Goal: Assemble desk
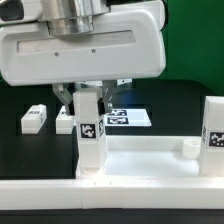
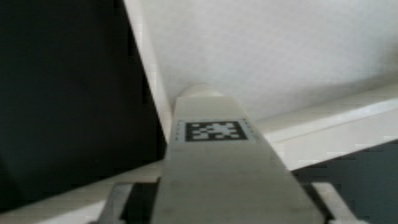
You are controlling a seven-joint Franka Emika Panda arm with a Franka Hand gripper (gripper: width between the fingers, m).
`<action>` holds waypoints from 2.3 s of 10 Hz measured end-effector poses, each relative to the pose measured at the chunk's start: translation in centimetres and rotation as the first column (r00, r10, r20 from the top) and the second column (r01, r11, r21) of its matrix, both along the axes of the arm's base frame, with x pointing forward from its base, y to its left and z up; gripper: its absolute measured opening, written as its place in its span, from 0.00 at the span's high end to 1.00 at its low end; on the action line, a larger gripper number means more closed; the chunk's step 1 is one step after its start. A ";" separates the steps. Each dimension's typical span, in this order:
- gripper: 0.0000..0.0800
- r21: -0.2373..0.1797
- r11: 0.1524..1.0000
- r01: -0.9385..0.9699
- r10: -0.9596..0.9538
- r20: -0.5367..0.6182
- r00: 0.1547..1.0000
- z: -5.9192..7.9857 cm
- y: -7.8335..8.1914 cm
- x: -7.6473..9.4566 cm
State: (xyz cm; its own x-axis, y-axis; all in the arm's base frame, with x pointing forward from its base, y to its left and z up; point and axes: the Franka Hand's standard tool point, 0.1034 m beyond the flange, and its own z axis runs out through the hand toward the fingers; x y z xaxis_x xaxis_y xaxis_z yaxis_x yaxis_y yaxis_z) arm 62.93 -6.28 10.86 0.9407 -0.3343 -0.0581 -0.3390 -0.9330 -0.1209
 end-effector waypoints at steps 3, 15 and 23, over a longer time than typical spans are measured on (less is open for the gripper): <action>0.64 -0.004 0.950 0.313 -0.313 -0.036 0.949 0.0 0.3 0.1; 0.20 -0.005 0.890 0.455 -0.455 -0.057 0.889 -0.2 0.7 -0.3; 0.33 -0.040 0.986 -0.164 0.164 0.002 0.986 0.0 0.2 0.2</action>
Offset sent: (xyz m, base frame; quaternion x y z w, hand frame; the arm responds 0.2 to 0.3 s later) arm 0.0002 0.0051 0.0059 -0.0094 0.0153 0.4303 0.9025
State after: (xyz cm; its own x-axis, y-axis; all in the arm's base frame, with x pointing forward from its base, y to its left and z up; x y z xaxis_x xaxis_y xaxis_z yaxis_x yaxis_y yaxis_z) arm 63.08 -6.03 10.86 0.9833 -0.1770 -0.0432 -0.1801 -0.9801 -0.0839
